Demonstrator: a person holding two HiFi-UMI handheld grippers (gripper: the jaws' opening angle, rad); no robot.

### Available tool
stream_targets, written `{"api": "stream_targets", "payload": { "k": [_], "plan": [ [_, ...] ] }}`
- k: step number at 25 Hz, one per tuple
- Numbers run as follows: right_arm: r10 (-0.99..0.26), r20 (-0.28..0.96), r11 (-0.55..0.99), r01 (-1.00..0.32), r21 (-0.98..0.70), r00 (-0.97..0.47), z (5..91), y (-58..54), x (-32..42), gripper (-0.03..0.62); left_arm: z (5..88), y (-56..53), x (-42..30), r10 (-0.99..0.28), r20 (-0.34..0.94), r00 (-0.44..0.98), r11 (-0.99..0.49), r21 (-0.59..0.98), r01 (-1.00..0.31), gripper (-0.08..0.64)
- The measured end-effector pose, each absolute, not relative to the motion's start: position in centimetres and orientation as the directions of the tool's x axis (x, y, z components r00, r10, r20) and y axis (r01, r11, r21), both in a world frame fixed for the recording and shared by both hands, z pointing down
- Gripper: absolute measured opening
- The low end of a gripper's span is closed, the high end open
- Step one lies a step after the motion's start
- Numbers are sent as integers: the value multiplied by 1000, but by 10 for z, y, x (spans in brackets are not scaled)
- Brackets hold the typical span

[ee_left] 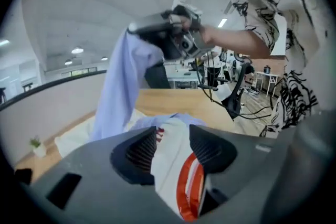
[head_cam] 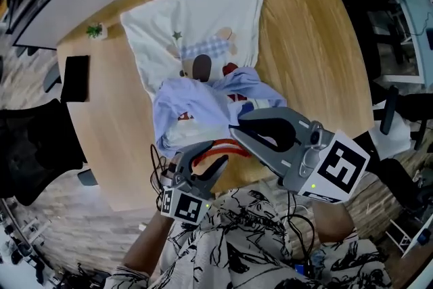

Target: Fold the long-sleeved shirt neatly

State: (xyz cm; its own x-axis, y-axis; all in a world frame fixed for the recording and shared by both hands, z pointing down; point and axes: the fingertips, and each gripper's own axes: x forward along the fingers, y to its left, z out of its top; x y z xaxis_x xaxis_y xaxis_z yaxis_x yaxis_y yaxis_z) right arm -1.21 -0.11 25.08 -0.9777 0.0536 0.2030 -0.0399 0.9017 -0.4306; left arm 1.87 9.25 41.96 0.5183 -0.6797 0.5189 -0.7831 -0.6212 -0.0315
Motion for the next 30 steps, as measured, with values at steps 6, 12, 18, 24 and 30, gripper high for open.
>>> {"api": "stream_targets", "payload": {
  "k": [6,12,18,24,30],
  "plan": [
    [78,135,942,28,-335,-988,196,-43,-55,17,450,51,6,-687,573,447,-542,6,-840,265],
    [124,143,962,84,-258,-982,178,-61,-95,17,467,16,-26,-763,585,275,-367,-41,-929,273],
    [88,172,973,48,-225,-981,202,-97,-114,17,488,26,-66,-748,644,158,-272,-81,-959,278],
    [25,173,985,-6,-174,-985,219,-139,-136,17,500,11,-131,-736,676,26,-158,-135,-978,296],
    [9,223,987,-27,-159,-975,267,-166,-153,17,511,3,-173,-714,696,-77,-75,-185,-980,331]
  ]
}}
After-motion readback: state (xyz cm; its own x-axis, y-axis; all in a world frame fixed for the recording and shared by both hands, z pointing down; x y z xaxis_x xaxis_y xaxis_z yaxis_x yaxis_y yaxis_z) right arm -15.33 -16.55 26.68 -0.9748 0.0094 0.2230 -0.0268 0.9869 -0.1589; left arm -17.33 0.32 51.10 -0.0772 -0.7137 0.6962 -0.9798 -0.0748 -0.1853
